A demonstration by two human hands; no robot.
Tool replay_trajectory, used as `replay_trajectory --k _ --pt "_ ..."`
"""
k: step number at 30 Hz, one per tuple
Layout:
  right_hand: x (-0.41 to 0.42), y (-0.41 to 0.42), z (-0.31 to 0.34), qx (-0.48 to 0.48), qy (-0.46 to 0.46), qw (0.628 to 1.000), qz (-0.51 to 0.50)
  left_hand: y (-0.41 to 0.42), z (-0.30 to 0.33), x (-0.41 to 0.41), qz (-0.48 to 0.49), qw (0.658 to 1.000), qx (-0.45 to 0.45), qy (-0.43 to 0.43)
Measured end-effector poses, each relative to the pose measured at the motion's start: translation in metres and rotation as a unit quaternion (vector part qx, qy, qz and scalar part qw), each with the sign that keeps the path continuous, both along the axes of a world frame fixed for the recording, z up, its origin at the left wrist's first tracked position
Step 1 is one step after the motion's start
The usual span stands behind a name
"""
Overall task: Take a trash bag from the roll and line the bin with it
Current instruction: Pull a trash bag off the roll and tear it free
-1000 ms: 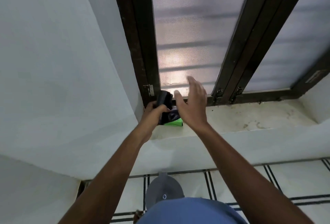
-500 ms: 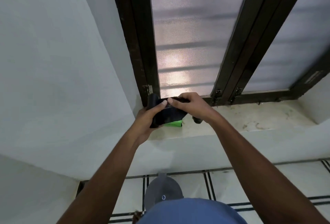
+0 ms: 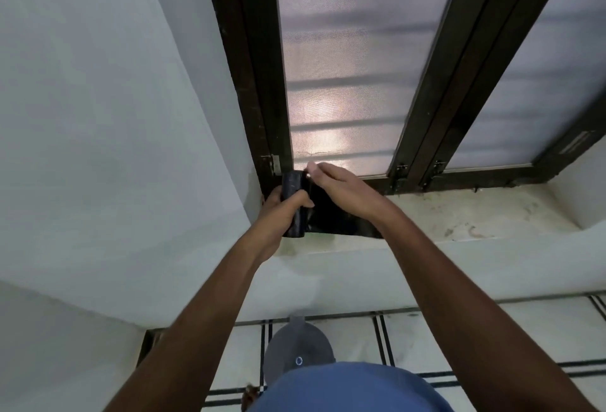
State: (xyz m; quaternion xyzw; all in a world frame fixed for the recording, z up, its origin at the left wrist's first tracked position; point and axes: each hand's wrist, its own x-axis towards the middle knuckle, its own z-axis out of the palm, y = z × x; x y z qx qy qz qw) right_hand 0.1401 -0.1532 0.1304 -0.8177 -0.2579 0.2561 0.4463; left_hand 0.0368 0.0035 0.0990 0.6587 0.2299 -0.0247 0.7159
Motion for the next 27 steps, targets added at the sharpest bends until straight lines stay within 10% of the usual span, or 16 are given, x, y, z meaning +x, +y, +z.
replay_trajectory --k 13,18,23,27 --pt "0.019 -0.008 -0.025 -0.045 -0.067 0.991 -0.102 0.015 0.007 -0.002 0.052 0.997 -0.051 0.005" --pt "0.019 -0.010 -0.027 -0.261 -0.324 0.903 -0.105 0.008 0.010 -0.002 0.057 0.996 -0.039 0.052" --pt "0.016 0.003 -0.023 -0.037 -0.033 0.998 -0.036 0.002 0.005 0.001 0.049 0.992 -0.118 0.010" --pt "0.014 0.002 -0.028 -0.042 -0.055 0.997 -0.023 0.006 0.009 -0.001 0.023 0.991 -0.130 0.017"
